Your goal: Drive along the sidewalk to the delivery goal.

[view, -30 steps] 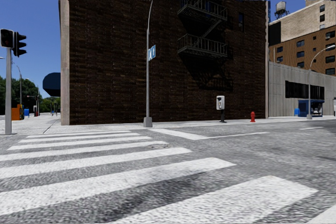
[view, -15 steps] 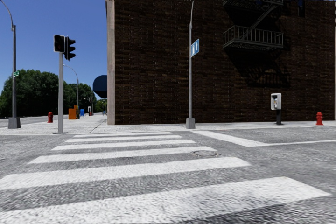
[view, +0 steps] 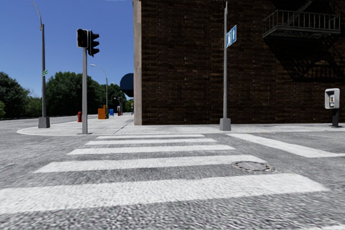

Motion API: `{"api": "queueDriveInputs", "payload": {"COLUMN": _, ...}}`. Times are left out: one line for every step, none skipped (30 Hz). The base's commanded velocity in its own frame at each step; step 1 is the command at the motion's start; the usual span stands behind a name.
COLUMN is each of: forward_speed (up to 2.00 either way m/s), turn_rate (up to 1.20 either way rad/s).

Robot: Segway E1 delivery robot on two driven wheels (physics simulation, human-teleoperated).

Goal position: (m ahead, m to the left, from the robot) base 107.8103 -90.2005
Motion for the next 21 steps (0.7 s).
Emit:
{"api": "queueDriveInputs", "payload": {"forward_speed": 1.3, "turn_rate": 0.0}}
{"api": "queueDriveInputs", "payload": {"forward_speed": 1.3, "turn_rate": 0.0}}
{"api": "queueDriveInputs", "payload": {"forward_speed": 1.3, "turn_rate": 0.0}}
{"api": "queueDriveInputs", "payload": {"forward_speed": 1.29, "turn_rate": 0.0}}
{"api": "queueDriveInputs", "payload": {"forward_speed": 1.29, "turn_rate": 0.0}}
{"api": "queueDriveInputs", "payload": {"forward_speed": 2.0, "turn_rate": 0.0}}
{"api": "queueDriveInputs", "payload": {"forward_speed": 2.0, "turn_rate": 0.0}}
{"api": "queueDriveInputs", "payload": {"forward_speed": 2.0, "turn_rate": 0.0}}
{"api": "queueDriveInputs", "payload": {"forward_speed": 2.0, "turn_rate": 0.0}}
{"api": "queueDriveInputs", "payload": {"forward_speed": 2.0, "turn_rate": 0.0}}
{"api": "queueDriveInputs", "payload": {"forward_speed": 2.0, "turn_rate": 0.0}}
{"api": "queueDriveInputs", "payload": {"forward_speed": 2.0, "turn_rate": 0.0}}
{"api": "queueDriveInputs", "payload": {"forward_speed": 2.0, "turn_rate": 0.0}}
{"api": "queueDriveInputs", "payload": {"forward_speed": 2.0, "turn_rate": 0.0}}
{"api": "queueDriveInputs", "payload": {"forward_speed": 2.0, "turn_rate": 0.0}}
{"api": "queueDriveInputs", "payload": {"forward_speed": 2.0, "turn_rate": 0.0}}
{"api": "queueDriveInputs", "payload": {"forward_speed": 2.0, "turn_rate": 0.0}}
{"api": "queueDriveInputs", "payload": {"forward_speed": 2.0, "turn_rate": 0.0}}
{"api": "queueDriveInputs", "payload": {"forward_speed": 2.0, "turn_rate": 0.0}}
{"api": "queueDriveInputs", "payload": {"forward_speed": 2.0, "turn_rate": 0.0}}
{"api": "queueDriveInputs", "payload": {"forward_speed": 2.0, "turn_rate": 0.0}}
